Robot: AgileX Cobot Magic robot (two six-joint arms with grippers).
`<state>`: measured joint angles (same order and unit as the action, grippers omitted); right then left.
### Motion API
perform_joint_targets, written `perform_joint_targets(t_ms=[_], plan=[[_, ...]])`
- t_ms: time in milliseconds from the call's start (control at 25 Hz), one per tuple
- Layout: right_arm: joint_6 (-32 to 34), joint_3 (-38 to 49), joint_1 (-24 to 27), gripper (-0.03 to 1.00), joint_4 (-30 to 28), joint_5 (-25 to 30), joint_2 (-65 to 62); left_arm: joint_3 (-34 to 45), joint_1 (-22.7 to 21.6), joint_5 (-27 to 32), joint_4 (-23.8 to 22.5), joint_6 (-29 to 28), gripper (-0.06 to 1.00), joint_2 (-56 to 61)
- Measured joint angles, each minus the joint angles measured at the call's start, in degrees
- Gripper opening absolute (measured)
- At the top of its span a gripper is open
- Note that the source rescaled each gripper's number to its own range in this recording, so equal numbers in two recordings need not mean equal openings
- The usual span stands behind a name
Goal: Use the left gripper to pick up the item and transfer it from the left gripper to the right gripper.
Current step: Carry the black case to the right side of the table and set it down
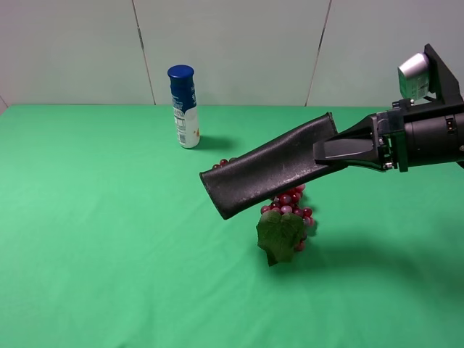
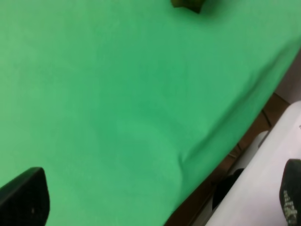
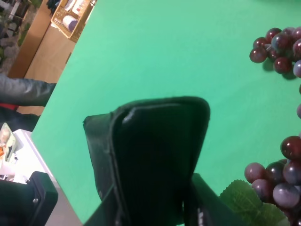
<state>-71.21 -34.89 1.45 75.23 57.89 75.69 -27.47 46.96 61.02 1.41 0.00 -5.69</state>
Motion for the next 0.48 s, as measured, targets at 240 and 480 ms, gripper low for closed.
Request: perform_joint_targets(t_ms=[240,480], plan=[[0.0,0.0,0.0,0.03,0.0,0.0,0.0,0.1,-11.1,-0.2,0.0,0.0,0.97,0.0],[0.4,0.0,0.0,0.03,0.0,0.0,0.0,0.1,-25.3,-0.2,0.0,0.0,0.97,0.0]])
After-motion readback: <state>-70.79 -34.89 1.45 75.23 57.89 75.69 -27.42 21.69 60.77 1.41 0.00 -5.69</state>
